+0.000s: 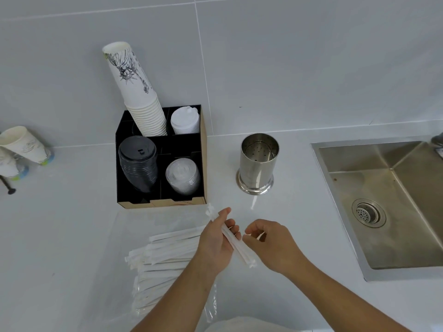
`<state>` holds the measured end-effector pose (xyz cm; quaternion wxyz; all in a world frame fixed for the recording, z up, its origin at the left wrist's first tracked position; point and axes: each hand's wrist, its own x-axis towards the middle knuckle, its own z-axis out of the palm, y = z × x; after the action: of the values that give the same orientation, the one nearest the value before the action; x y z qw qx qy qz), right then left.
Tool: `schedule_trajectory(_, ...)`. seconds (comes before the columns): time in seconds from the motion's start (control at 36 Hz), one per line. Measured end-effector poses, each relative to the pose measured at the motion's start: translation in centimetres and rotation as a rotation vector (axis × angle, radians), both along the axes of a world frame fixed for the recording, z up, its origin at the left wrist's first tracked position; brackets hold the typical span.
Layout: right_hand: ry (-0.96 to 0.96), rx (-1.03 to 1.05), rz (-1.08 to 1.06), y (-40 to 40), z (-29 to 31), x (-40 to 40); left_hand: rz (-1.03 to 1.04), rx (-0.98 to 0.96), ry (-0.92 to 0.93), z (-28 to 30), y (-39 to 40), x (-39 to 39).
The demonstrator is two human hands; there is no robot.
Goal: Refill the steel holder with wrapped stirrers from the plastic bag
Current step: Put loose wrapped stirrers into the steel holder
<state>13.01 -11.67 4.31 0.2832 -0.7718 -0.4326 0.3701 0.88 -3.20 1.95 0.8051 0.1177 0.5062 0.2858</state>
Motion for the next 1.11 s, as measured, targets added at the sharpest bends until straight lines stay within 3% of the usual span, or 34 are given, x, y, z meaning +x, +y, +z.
schedule_trajectory(0.22, 0.177, -0.195, 0.099, -1.0, -0.6, 0.3, -0.042, 0.085, 0.009, 0.1, -0.4, 0.5)
schedule_trajectory(0.39, 0.447, -0.086, 0.072, -0.9, 0.5, 0.6, -0.169, 0.265, -0.025, 1.9, 0.1, 1.5)
schedule_trajectory(0.47, 0.533, -0.015, 0.081, -0.6, 1.2, 1.2, -0.318, 0.415, 0.084, 3.0, 0.7, 2.1)
schedule_trajectory(0.69, 0.286, 0.166, 0.182, 1.9, 3.0, 4.2, -0.579, 0.818, 0.377, 8.0, 3.6, 4.0)
schedule_trajectory(0.83, 0.11, 0.253, 0.234, 4.1, 4.6, 6.6, -0.612, 0.942, 0.312, 10.9, 6.2, 4.5)
schedule_trajectory(0.97, -0.019, 0.32, 0.248, 6.5, 6.3, 8.3, -0.521, 1.118, 0.303, 13.6, 8.8, 4.9)
schedule_trajectory(1.11, -0.064, 0.37, 0.267, 9.2, 8.0, 9.5, -0.517, 1.193, 0.301, 15.6, 11.0, 6.3)
